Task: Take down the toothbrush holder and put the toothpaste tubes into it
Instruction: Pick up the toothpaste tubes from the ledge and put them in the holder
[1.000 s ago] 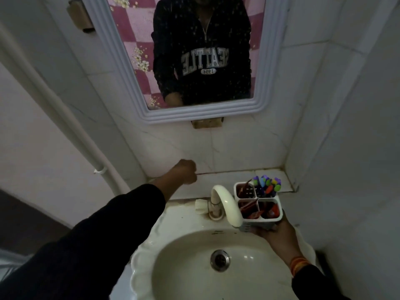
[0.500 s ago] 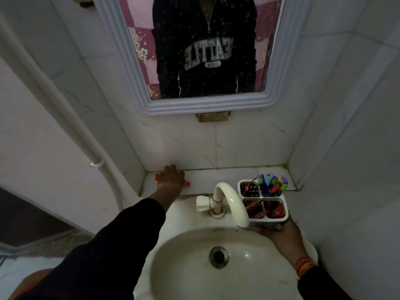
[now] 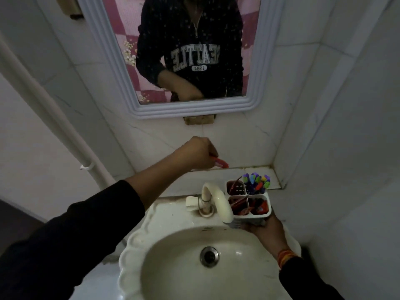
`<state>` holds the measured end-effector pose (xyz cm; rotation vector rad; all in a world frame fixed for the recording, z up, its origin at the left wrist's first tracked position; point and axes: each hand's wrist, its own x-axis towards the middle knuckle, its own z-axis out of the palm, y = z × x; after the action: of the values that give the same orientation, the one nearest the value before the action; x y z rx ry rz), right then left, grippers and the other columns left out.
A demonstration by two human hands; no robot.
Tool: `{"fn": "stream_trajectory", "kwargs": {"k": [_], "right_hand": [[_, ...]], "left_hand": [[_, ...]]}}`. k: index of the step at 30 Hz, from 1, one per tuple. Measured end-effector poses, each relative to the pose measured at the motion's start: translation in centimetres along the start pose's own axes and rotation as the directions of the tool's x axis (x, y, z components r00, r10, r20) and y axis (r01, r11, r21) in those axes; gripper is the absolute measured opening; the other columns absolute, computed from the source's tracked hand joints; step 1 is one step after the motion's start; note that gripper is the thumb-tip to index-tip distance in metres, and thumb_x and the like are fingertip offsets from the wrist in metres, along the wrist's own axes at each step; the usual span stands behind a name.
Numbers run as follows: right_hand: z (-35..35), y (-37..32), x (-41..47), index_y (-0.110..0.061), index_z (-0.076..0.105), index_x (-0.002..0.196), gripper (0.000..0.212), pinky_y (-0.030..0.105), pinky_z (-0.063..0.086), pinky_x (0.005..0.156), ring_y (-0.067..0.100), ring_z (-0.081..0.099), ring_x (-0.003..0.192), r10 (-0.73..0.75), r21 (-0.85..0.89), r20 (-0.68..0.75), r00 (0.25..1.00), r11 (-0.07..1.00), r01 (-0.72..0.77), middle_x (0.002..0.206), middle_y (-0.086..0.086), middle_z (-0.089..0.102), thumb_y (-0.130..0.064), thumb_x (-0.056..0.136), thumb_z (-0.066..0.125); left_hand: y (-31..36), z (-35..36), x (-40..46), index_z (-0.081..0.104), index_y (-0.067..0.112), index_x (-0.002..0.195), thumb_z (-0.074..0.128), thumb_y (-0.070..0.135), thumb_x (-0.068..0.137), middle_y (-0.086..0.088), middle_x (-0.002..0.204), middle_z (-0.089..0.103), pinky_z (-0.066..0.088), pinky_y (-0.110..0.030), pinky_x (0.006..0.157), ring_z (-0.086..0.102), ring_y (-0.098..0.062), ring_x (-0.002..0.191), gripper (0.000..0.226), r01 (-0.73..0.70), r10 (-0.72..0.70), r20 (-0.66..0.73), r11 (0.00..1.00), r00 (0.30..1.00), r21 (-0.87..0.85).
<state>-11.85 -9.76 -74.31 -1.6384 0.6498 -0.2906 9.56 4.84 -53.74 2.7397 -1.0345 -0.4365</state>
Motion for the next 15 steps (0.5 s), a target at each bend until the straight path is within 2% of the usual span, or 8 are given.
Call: {"fn": "stream_trajectory", "kwargs": {"k": [2,5,6,10,13,15], "right_hand": [[-0.1,0.0,0.0,-0.028,0.056,0.121,0.079,0.008,0.052,0.074,-0.007,0.059,0.096,0.003,-0.005,0.006,1.0,1.0,-0.003,0.106,-0.017,0.066,0.001,0.057,0.093],[-0.2,0.2,0.1,-0.028,0.056,0.121,0.082,0.026,0.051,0.09,-0.003,0.062,0.101,0.019,-0.011,0.015,1.0,1.0,-0.019,0.11,-0.016,0.068,-0.003,0.054,0.095],[-0.2,0.2,0.1,-0.025,0.056,0.123,0.083,0.025,0.05,0.09,0.0,0.062,0.103,0.014,-0.021,0.016,1.0,1.0,-0.014,0.111,-0.014,0.068,-0.003,0.053,0.095],[-0.2,0.1,0.2,-0.02,0.055,0.13,0.087,0.007,0.05,0.076,0.008,0.064,0.106,-0.009,-0.032,0.019,1.0,0.999,0.009,0.114,-0.009,0.068,-0.002,0.054,0.095],[-0.2,-0.1,0.2,-0.02,0.056,0.128,0.081,0.003,0.05,0.069,0.006,0.063,0.103,-0.014,-0.002,0.021,1.0,1.0,0.014,0.112,-0.009,0.068,0.002,0.059,0.091],[-0.2,-0.1,0.1,-0.021,0.056,0.129,0.08,0.007,0.05,0.076,0.005,0.064,0.105,-0.011,0.012,0.027,1.0,1.0,0.01,0.114,-0.01,0.068,-0.001,0.06,0.091]], "left_hand": [[2.5,-1.3,-0.1,0.076,0.017,0.115,0.081,0.027,0.082,0.0,0.1,0.078,0.058,-0.02,0.075,0.075,-0.008,0.082,0.035,0.012,-0.01,0.042,0.999,0.999,-0.046],[5.0,-1.0,0.1,0.078,0.008,0.102,0.088,0.02,0.076,-0.003,0.086,0.079,0.064,-0.024,0.072,0.077,-0.008,0.069,0.031,0.026,-0.023,0.091,0.999,0.996,-0.037],[5.6,-0.3,0.3,0.078,0.006,0.101,0.088,0.019,0.076,-0.005,0.084,0.08,0.065,-0.028,0.074,0.078,-0.009,0.069,0.03,0.034,-0.031,0.115,0.999,0.993,-0.022],[6.5,3.1,1.5,0.077,0.002,0.104,0.077,0.016,0.084,-0.008,0.088,0.081,0.065,-0.035,0.082,0.079,-0.018,0.081,0.024,0.058,-0.054,0.221,0.998,0.974,-0.013],[6.7,4.0,2.0,0.075,-0.001,0.103,0.071,0.029,0.092,-0.013,0.094,0.081,0.064,-0.036,0.083,0.08,-0.024,0.082,0.032,0.168,-0.099,0.296,0.961,0.95,-0.217],[6.4,3.8,2.3,0.074,0.0,0.102,0.067,0.037,0.094,-0.013,0.097,0.08,0.065,-0.037,0.081,0.08,-0.026,0.081,0.039,0.246,-0.142,0.306,0.909,0.941,-0.337]]}}
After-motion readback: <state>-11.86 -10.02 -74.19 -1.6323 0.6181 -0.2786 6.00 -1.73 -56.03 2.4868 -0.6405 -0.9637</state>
